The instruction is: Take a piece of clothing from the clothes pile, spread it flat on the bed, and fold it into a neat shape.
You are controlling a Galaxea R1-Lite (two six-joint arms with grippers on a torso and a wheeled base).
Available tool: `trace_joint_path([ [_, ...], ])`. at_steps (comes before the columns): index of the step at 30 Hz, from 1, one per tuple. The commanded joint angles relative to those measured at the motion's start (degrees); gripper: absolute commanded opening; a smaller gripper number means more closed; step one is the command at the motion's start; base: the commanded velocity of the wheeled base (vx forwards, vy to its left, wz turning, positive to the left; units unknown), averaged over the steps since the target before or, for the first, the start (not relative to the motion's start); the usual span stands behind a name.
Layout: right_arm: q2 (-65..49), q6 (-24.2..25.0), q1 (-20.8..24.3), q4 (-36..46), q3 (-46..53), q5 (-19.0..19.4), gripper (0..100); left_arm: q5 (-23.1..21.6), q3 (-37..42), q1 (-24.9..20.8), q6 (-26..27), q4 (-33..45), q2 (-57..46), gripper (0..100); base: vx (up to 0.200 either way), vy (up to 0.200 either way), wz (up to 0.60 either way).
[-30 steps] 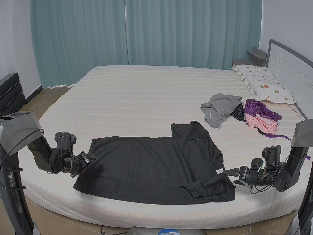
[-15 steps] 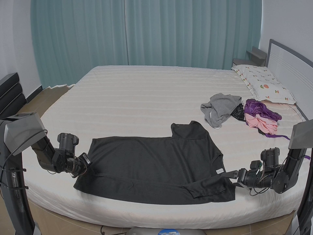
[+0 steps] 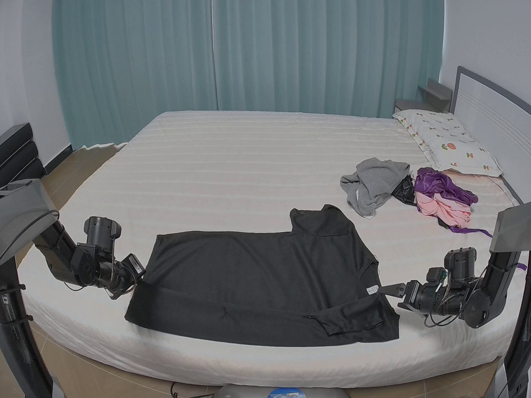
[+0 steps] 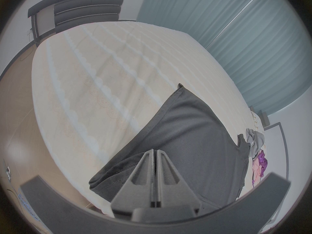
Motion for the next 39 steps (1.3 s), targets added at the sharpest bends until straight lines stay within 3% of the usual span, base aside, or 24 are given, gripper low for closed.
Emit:
trace_joint_path([
  [1,0.7,0.1,0.8,-3.7,1.4,-0.1,100,0.0,2.0,0.2,-0.1,0.0,-3.3,0,0.0,0.0,0.0],
  [8,4.5,-0.2,4.1,-7.6,-1.9,-0.4,100,-0.4,4.3,0.4,-0.4,0.0,-5.5,0,0.0,0.0,0.0],
  [16,6.0,-0.6,4.5,-5.1,-8.2,-0.6,100,-0.3,4.4,0.3,-0.5,-0.4,-4.9,0,0.0,0.0,0.0],
  [39,9.2,-5.5,4.1,-4.0,-8.3,-0.5,100,-0.1,4.5,0.7,-0.4,-0.4,-5.1,0,0.0,0.0,0.0],
])
